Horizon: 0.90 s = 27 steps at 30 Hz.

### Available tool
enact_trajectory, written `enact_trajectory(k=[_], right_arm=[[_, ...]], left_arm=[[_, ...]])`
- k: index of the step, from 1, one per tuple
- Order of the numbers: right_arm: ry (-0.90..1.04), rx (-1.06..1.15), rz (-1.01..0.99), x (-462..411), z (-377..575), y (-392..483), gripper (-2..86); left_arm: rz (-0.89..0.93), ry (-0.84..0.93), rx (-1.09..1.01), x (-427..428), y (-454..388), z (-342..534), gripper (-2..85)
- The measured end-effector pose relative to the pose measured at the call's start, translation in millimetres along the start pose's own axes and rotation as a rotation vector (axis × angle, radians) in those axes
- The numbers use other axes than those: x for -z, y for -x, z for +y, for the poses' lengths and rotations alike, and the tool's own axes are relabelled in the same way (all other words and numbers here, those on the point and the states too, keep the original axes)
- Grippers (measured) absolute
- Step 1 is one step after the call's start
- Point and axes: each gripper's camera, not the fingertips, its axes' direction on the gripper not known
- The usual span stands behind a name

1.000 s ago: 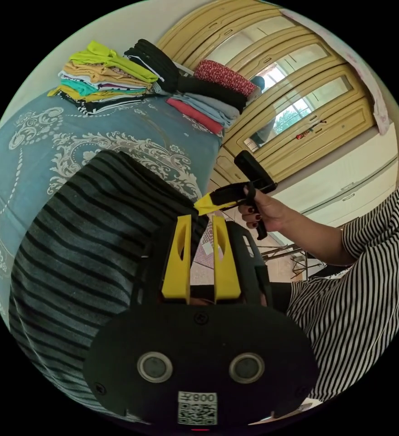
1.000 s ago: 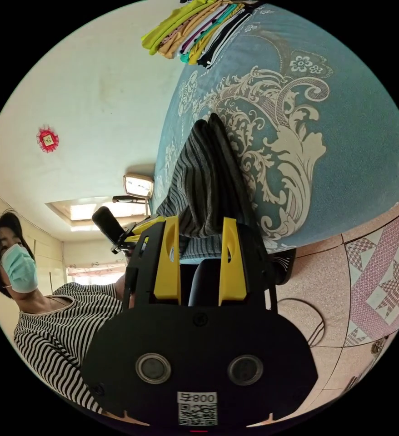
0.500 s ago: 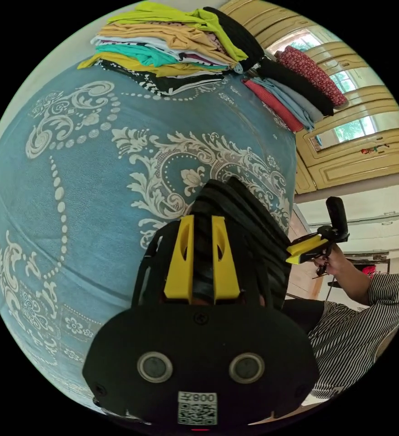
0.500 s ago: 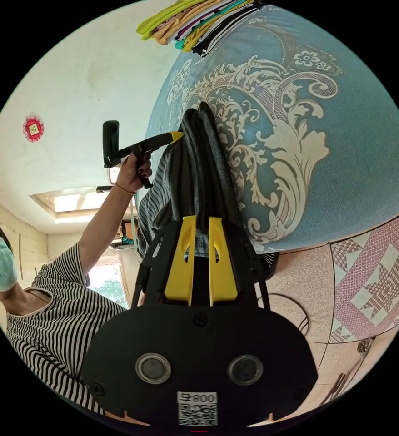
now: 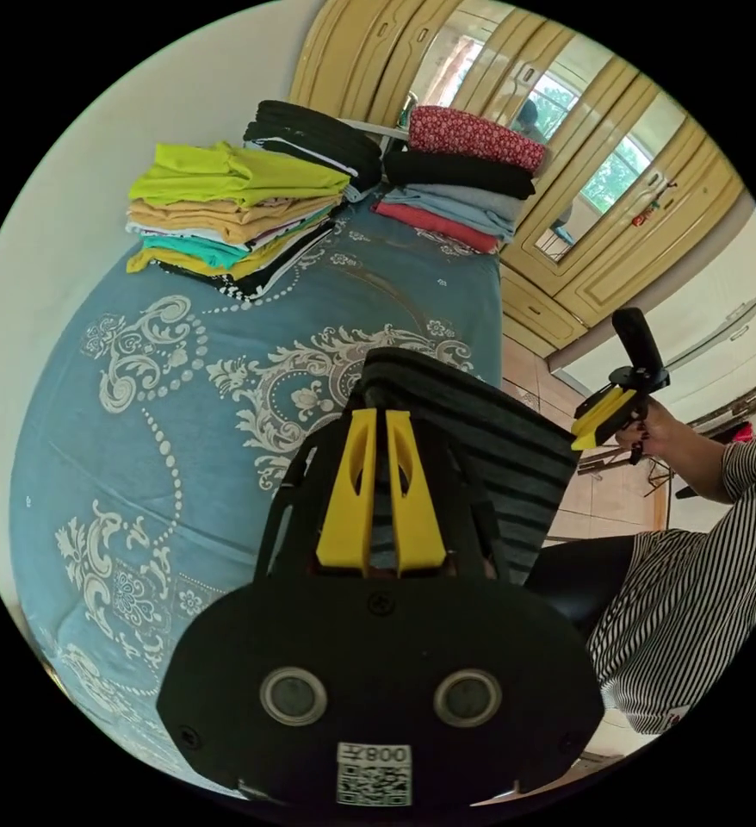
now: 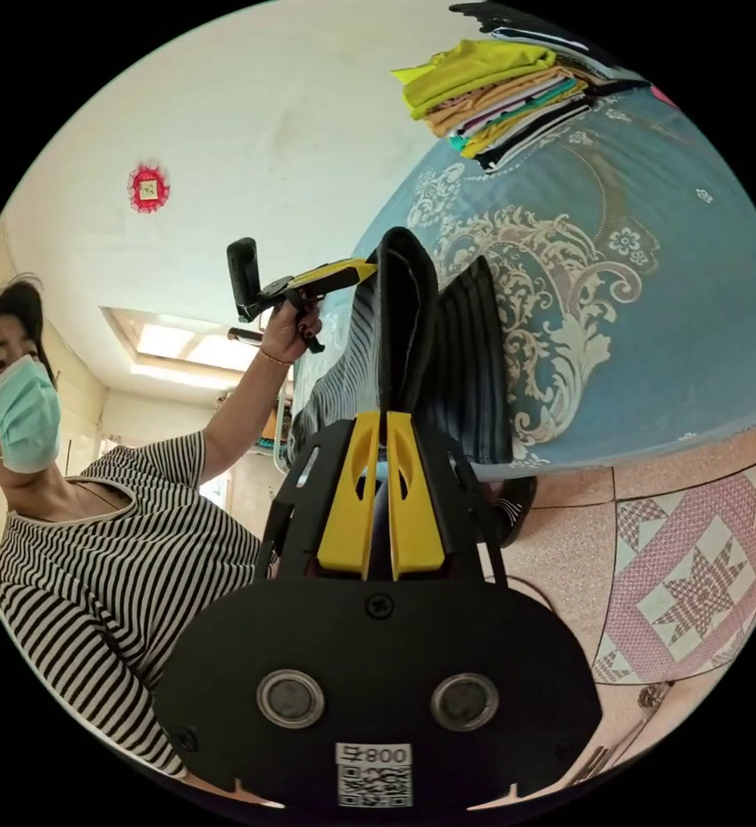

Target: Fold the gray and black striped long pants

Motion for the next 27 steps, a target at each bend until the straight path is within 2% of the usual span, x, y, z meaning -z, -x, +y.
enact_trajectory(k=[4, 9, 14, 18, 21, 23, 27], right_arm=[[0.041, -0.097, 0.098, -13, 5, -42, 1.0], [0.051, -0.194, 0.097, -42, 4, -80, 1.4], [0.054, -0.178, 0.128, -51, 4, -68, 2.0], [-0.021, -0.180, 0.190, -46, 7, -50, 2.5], [-0.075, -0.106, 0.280, -49, -3, -18, 2.8], [-0.073, 0.023, 0.266, -74, -28, 15, 2.7], [0.067, 0.197, 0.258, -153, -82, 55, 1.4]], left_arm=[[-0.002, 0.127, 0.005, -38, 1, -5, 2.1], [-0.100, 0.207, -0.006, -54, 2, 4, 2.0], [-0.118, 0.040, 0.033, -6, 11, 30, 2.5], [-0.065, -0.085, 0.123, 36, 22, 63, 2.7], [-0.042, -0.166, 0.204, 74, 26, 112, 3.0], [-0.042, -0.203, 0.313, 103, 33, 165, 3.2], [-0.157, -0.172, 0.540, 143, 52, 253, 2.9]])
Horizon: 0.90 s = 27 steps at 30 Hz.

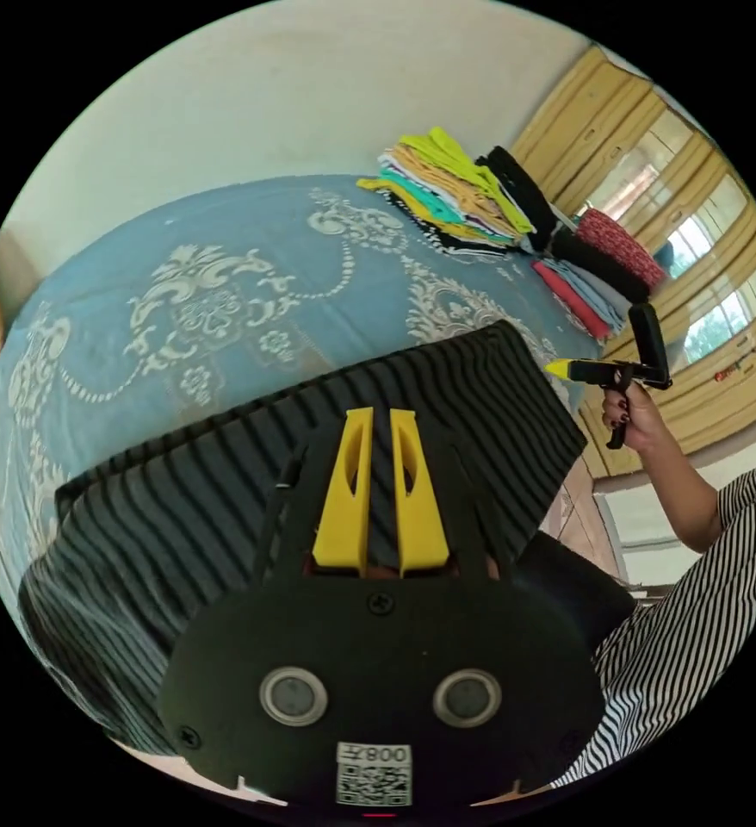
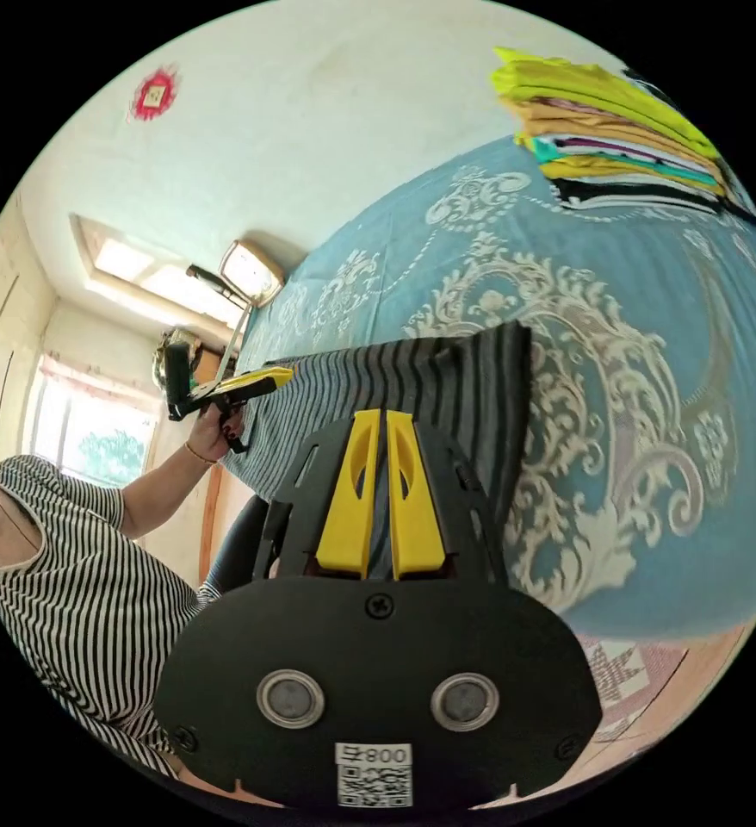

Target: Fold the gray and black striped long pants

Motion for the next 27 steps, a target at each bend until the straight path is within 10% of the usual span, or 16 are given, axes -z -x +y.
enact_trajectory(k=[10, 19, 27], right_arm=[[0.053, -0.018, 0.220, -115, -83, 16, 0.1], [0.065, 0.165, 0.569, -179, -76, 104, 0.2], [0.091, 0.174, 0.608, -209, -85, 132, 0.2]], left_arm=[[-0.194, 0.006, 0.420, 50, 145, 66, 0.9], [-0.315, -0.145, 0.370, 147, 184, 66, 4.8], [-0.497, 0.219, 0.121, 134, 222, 22, 6.6]])
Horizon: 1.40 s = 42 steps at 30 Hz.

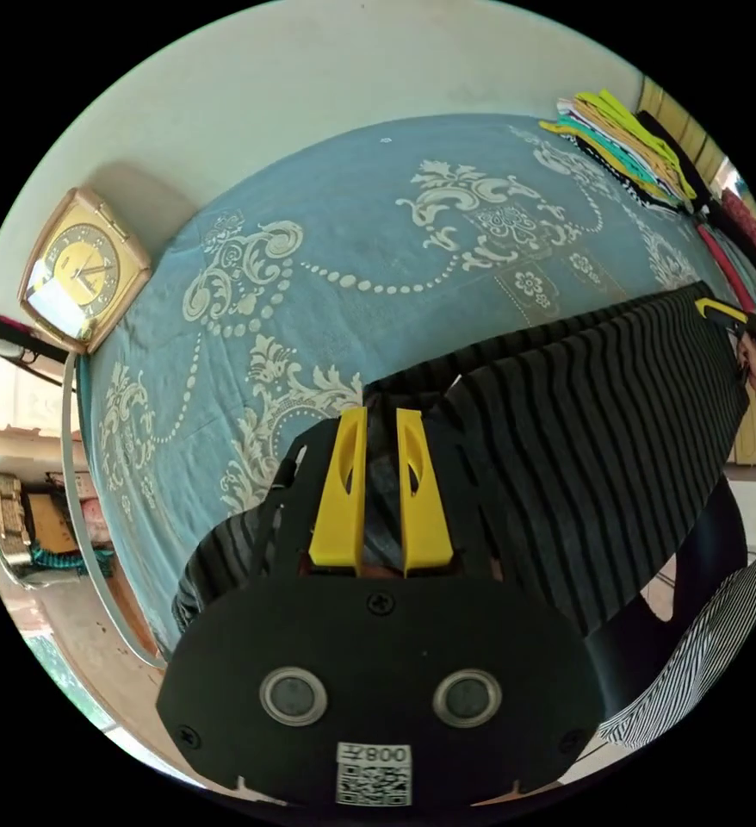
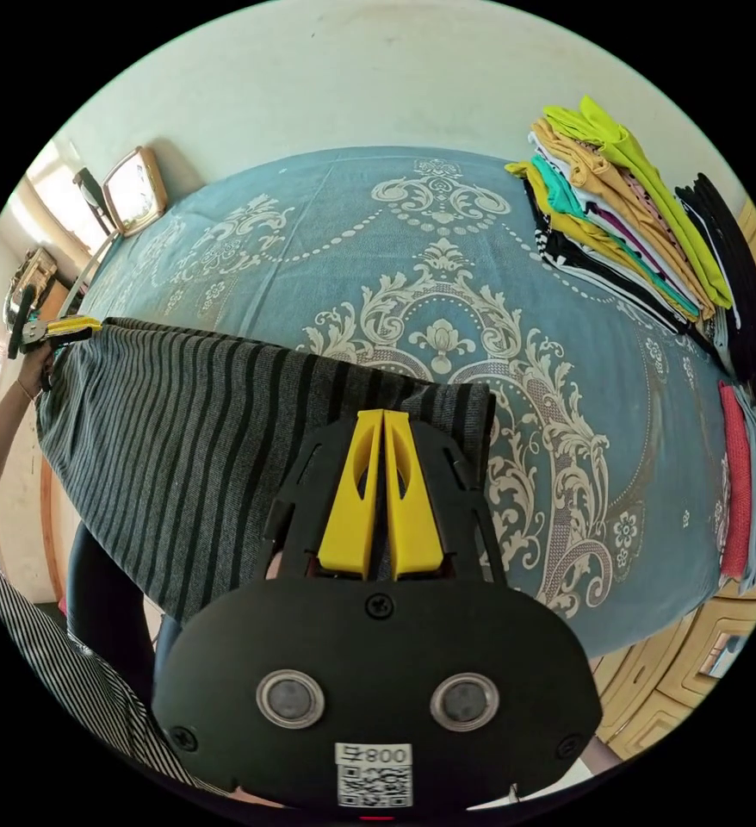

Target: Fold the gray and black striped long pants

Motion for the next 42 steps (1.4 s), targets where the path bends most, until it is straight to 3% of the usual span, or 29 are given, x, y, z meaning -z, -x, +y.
enact_trajectory(k=[7, 10, 12, 16, 20, 25, 34, 42], right_arm=[[0.003, 0.050, -0.020, 11, -17, 33, 0.5], [-0.097, 0.184, -0.028, 33, -27, 73, 1.4], [-0.123, 0.292, -0.083, 36, -40, 104, 2.6], [-0.086, 0.571, -0.246, 15, -79, 182, 5.1], [0.010, 0.735, -0.263, -24, -111, 241, 6.1], [0.124, 0.806, -0.258, -61, -125, 272, 6.6], [0.072, 0.820, -0.201, -59, -115, 280, 4.3], [0.064, 0.808, -0.225, -60, -107, 272, 1.7]], left_arm=[[-0.004, 0.014, -0.134, 1, -12, -27, 7.3], [0.024, -0.048, -0.250, 19, -22, -33, 8.0], [-0.011, 0.002, -0.332, 16, -29, -43, 8.4], [-0.028, 0.138, -0.500, -3, -39, -67, 8.6], [0.023, 0.218, -0.584, -11, -40, -89, 7.7], [0.098, 0.266, -0.606, -12, -32, -105, 6.7], [0.006, 0.331, -0.702, -13, -35, -116, 4.8], [0.048, 0.375, -0.709, -26, -32, -120, 1.4]])
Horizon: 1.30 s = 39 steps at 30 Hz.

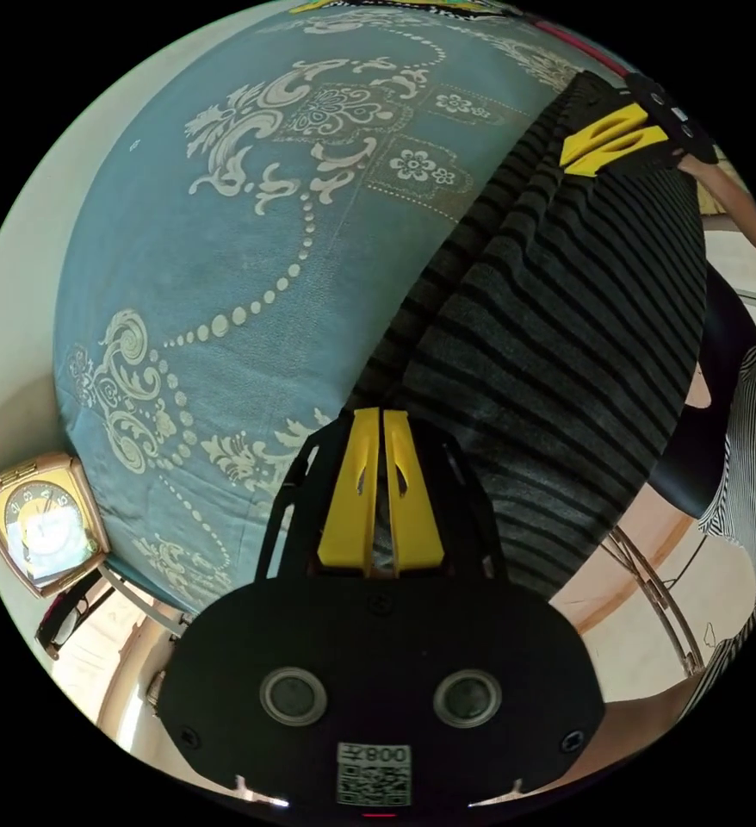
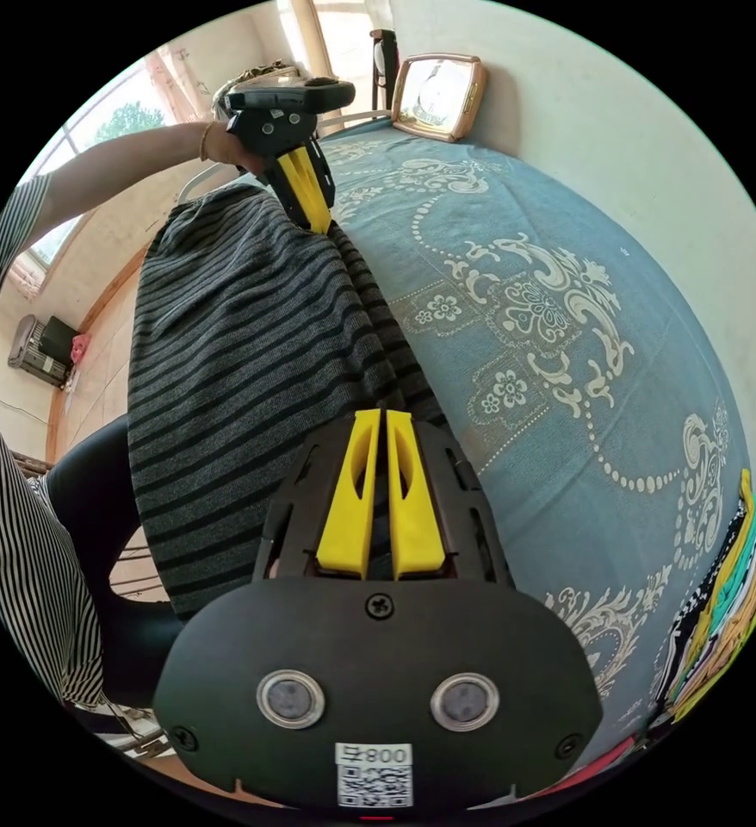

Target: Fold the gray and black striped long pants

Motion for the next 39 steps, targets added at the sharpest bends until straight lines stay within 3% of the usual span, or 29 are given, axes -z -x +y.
enact_trajectory(k=[8, 18, 23, 28, 33, 36, 39], right_arm=[[-0.117, -0.025, 0.012, 43, 20, -4, 0.6], [-0.024, -0.156, -0.014, 3, 14, -51, 0.7], [-0.191, -0.295, -0.054, 43, 62, -76, 0.5], [-0.208, -0.373, -0.004, 78, 132, -82, 0.2], [-0.078, -0.450, 0.023, 45, 171, -98, 0.0], [-0.114, -0.504, -0.053, 55, 184, -114, 0.1], [-0.156, -0.532, 0.053, 83, 212, -108, 0.1]], left_arm=[[-0.006, -0.221, 0.194, 32, 17, 62, 0.4], [0.046, -0.245, 0.362, -22, 32, 69, 0.6], [0.017, -0.463, 0.550, -9, 21, 118, 0.4], [0.201, -0.680, 0.438, -5, -25, 119, 0.2], [0.175, -0.506, 0.471, -53, -50, 69, 0.0], [0.252, -0.559, 0.537, -60, -46, 75, 0.0], [0.279, -0.630, 0.482, -53, -65, 80, 0.1]])
